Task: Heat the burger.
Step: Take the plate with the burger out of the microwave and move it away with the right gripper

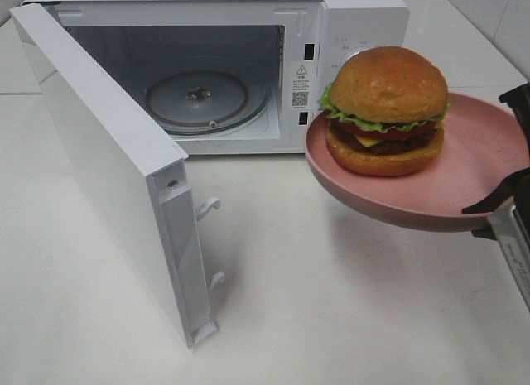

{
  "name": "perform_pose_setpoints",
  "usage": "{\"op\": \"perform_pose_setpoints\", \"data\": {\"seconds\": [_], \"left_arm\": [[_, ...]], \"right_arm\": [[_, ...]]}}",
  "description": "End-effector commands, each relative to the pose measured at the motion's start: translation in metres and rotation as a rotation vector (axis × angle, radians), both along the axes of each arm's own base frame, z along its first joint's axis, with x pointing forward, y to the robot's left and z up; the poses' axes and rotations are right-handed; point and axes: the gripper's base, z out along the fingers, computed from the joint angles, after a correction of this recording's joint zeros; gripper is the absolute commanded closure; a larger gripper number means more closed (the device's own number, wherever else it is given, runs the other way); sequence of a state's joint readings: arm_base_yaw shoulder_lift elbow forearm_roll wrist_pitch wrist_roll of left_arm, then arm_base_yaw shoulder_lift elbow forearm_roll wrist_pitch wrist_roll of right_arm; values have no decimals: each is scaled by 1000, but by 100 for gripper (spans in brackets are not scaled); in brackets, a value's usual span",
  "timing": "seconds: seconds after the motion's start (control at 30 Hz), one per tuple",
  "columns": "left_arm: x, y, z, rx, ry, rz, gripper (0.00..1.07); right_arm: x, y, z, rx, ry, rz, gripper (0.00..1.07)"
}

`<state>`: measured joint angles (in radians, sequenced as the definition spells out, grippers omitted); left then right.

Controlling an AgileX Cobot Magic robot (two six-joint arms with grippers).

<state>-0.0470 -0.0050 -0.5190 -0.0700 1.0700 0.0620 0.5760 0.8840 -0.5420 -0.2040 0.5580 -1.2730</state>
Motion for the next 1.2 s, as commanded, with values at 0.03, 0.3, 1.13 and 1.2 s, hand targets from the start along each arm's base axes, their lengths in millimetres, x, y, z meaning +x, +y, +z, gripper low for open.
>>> {"op": "perform_pose_setpoints", "data": {"seconds": [0.03,0.3,1.13,1.2], "left_arm": [[-2,-1,-1,-7,-15,-3,8],[-2,-1,-1,-7,-15,-3,8],[-2,-1,-1,-7,-15,-3,8],[-2,-1,-1,-7,-15,-3,8]], "right_arm": [[0,-6,12,43,-80,-72,107],[1,-17,11,18,-76,-211,107],[-1,-50,13,58,-111,-812,107],[0,-51,13,59,-116,-829,107]]}}
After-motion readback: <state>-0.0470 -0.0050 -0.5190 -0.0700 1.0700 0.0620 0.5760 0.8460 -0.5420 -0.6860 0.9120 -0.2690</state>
